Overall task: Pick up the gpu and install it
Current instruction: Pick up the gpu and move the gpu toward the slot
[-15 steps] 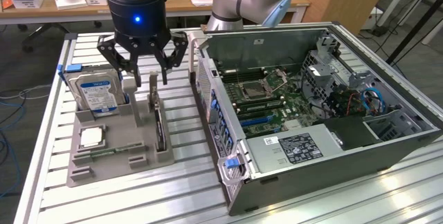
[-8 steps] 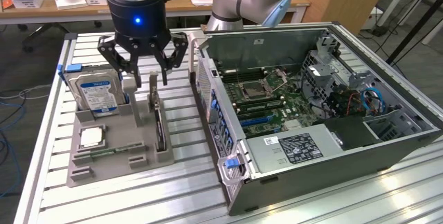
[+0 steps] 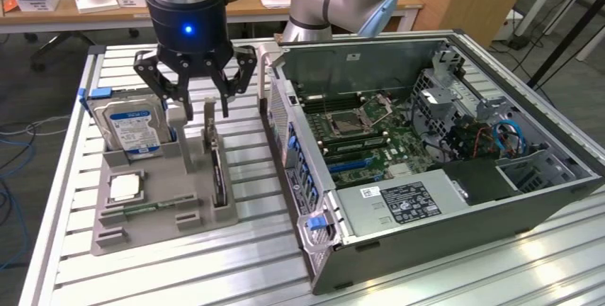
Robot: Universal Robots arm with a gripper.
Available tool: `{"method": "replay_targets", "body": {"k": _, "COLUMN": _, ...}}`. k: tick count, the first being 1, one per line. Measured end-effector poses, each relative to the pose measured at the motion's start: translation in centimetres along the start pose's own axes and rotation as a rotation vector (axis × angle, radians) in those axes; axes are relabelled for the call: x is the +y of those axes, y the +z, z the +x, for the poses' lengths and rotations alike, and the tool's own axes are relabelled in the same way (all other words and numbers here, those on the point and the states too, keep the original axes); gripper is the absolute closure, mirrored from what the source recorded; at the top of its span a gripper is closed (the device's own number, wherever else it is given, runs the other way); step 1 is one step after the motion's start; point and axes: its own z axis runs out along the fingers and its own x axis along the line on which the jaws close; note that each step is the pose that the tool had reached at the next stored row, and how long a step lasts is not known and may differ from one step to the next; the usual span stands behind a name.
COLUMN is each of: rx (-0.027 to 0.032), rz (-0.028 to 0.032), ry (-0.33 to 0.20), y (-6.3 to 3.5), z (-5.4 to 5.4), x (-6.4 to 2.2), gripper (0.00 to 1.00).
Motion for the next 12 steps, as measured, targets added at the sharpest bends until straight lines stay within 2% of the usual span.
{"method": "replay_targets", "body": {"k": 12, "rx": 0.0, "rz": 0.0, "ry": 0.0, "y": 0.28, "z": 0.0, "x": -0.01, "gripper": 0.47}}
